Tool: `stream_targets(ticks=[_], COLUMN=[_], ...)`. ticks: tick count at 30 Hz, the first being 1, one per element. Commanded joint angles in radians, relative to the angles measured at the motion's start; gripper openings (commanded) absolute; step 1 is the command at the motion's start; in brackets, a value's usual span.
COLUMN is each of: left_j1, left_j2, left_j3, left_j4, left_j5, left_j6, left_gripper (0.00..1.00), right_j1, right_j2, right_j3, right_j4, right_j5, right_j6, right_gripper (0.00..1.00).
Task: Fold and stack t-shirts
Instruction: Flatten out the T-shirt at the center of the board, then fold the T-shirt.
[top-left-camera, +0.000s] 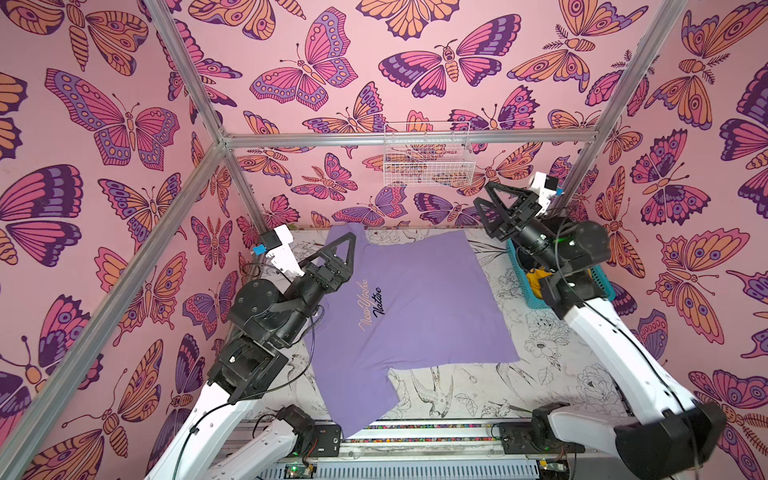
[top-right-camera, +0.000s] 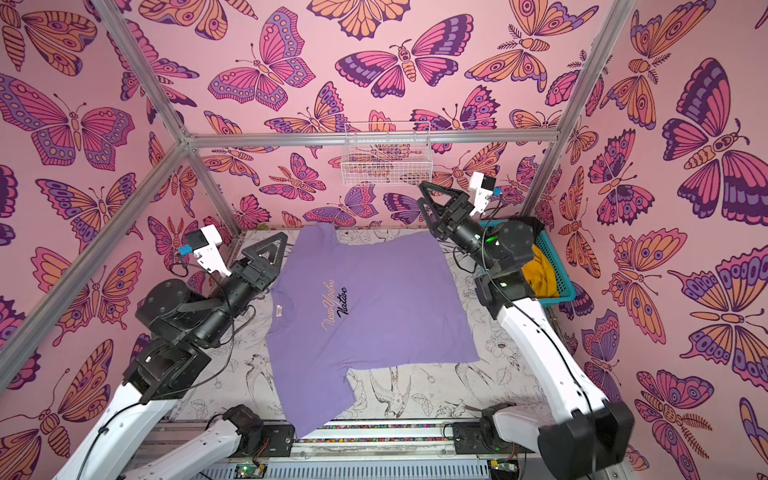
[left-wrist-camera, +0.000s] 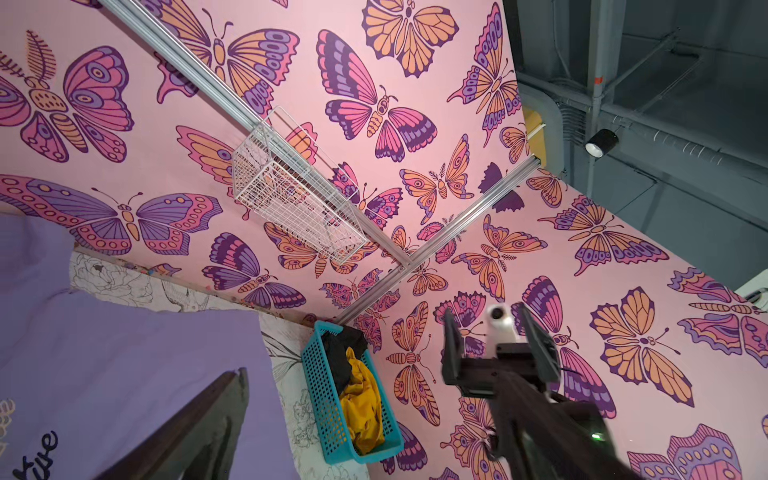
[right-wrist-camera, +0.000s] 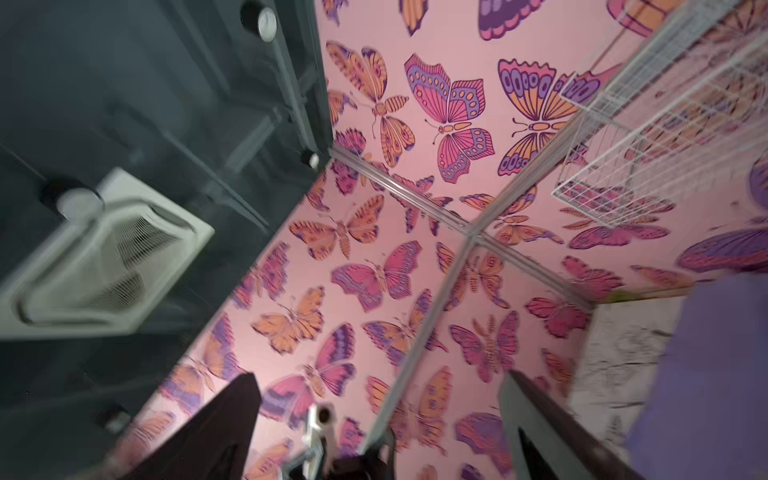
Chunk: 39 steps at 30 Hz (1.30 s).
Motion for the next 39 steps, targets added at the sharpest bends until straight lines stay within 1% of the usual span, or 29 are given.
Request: stream_targets(ticks=[1,2,3,5,6,7,9,10,12,13,14,16,17,18,20,21,23,24,25,26,27,29,31,32,33,36,37,38,39], left_j1=[0.006,0.005,0.003,0.0,-0.003,-0.003,-0.009,-0.01,-0.029,-0.066,-0.121,-0.257,-0.333,-0.399,-0.456,-0.474,-0.515,-0.534,-0.552,-0.579,-0.609,-0.668,-0.718,-0.725,-0.716,-0.68,-0.65,-0.591,-0.51], left_j2=[0.071,0.092,0.112,0.138,0.162,0.187,0.27,0.324,0.42,0.478,0.518,0.573,0.598,0.617,0.638,0.648,0.688,0.72,0.754,0.789,0.818,0.842,0.829,0.82,0.812,0.754,0.719,0.669,0.609], left_j3=[0.064,0.085,0.102,0.122,0.153,0.183,0.266,0.317,0.404,0.445,0.484,0.561,0.59,0.604,0.563,0.504,0.404,0.368,0.368,0.381,0.4,0.428,0.42,0.419,0.433,0.422,0.388,0.345,0.29], left_j4=[-0.217,-0.296,-0.381,-0.505,-0.603,-0.682,-0.863,-0.957,-1.132,-1.194,-1.256,-1.369,-1.433,-1.481,-1.491,-1.477,-1.47,-1.465,-1.483,-1.529,-1.55,-1.564,-1.564,-1.556,-1.559,-1.538,-1.484,-1.404,-1.311], left_j5=[-0.05,-0.08,-0.132,-0.202,-0.258,-0.277,-0.299,-0.304,-0.305,-0.34,-0.408,-0.524,-0.597,-0.64,-0.625,-0.608,-0.598,-0.589,-0.59,-0.605,-0.635,-0.71,-0.828,-0.869,-0.88,-0.854,-0.811,-0.727,-0.609], left_j6=[0.065,0.074,0.056,0.062,0.022,0.02,0.004,-0.014,-0.037,-0.031,-0.054,-0.069,-0.122,-0.171,-0.275,-0.319,-0.434,-0.465,-0.488,-0.548,-0.558,-0.568,-0.644,-0.648,-0.635,-0.602,-0.541,-0.457,-0.372], left_gripper=[0.98,0.98,0.98,0.92,0.88,0.85,0.84,0.8,0.8,0.8,0.83,0.82,0.84,0.83,0.75,0.76,0.77,0.75,0.74,0.76,0.8,0.92,0.89,0.91,0.94,0.97,0.98,0.98,0.96], right_j1=[0.064,0.067,0.08,0.107,0.125,0.147,0.177,0.182,0.181,0.181,0.182,0.184,0.189,0.204,0.261,0.292,0.343,0.397,0.448,0.499,0.532,0.545,0.549,0.548,0.549,0.549,0.549,0.547,0.547], right_j2=[-0.043,-0.03,-0.016,0.02,0.033,0.046,0.057,0.059,0.043,0.029,0.019,0.001,-0.001,-0.007,-0.028,-0.044,-0.078,-0.101,-0.122,-0.143,-0.158,-0.176,-0.203,-0.218,-0.232,-0.265,-0.272,-0.279,-0.284], right_j3=[0.134,0.17,0.2,0.239,0.235,0.227,0.201,0.193,0.174,0.162,0.162,0.168,0.179,0.181,0.147,0.113,0.024,-0.029,-0.071,-0.104,-0.118,-0.112,-0.107,-0.11,-0.114,-0.168,-0.186,-0.211,-0.236], right_j4=[-0.809,-0.913,-1.005,-1.165,-1.213,-1.246,-1.29,-1.309,-1.318,-1.311,-1.317,-1.351,-1.385,-1.417,-1.448,-1.455,-1.434,-1.425,-1.396,-1.371,-1.352,-1.336,-1.295,-1.27,-1.26,-1.228,-1.221,-1.202,-1.172], right_j5=[0.287,0.345,0.449,0.7,0.817,0.945,1.079,1.109,1.067,1.043,1.033,1.042,1.061,1.11,1.198,1.213,1.125,1.145,1.156,1.162,1.166,1.166,1.158,1.158,1.168,1.2,1.213,1.232,1.25], right_j6=[-0.691,-0.74,-0.783,-0.824,-0.833,-0.831,-0.821,-0.797,-0.779,-0.767,-0.754,-0.736,-0.73,-0.722,-0.682,-0.638,-0.612,-0.566,-0.552,-0.538,-0.531,-0.526,-0.563,-0.586,-0.59,-0.628,-0.64,-0.664,-0.7], right_gripper=[0.92,0.91,0.92,0.97,0.98,0.99,0.99,0.99,0.99,0.99,0.99,0.99,0.99,0.99,0.99,0.99,0.99,0.99,0.99,0.99,0.99,0.99,0.99,0.99,0.99,0.99,0.99,0.99,0.99])
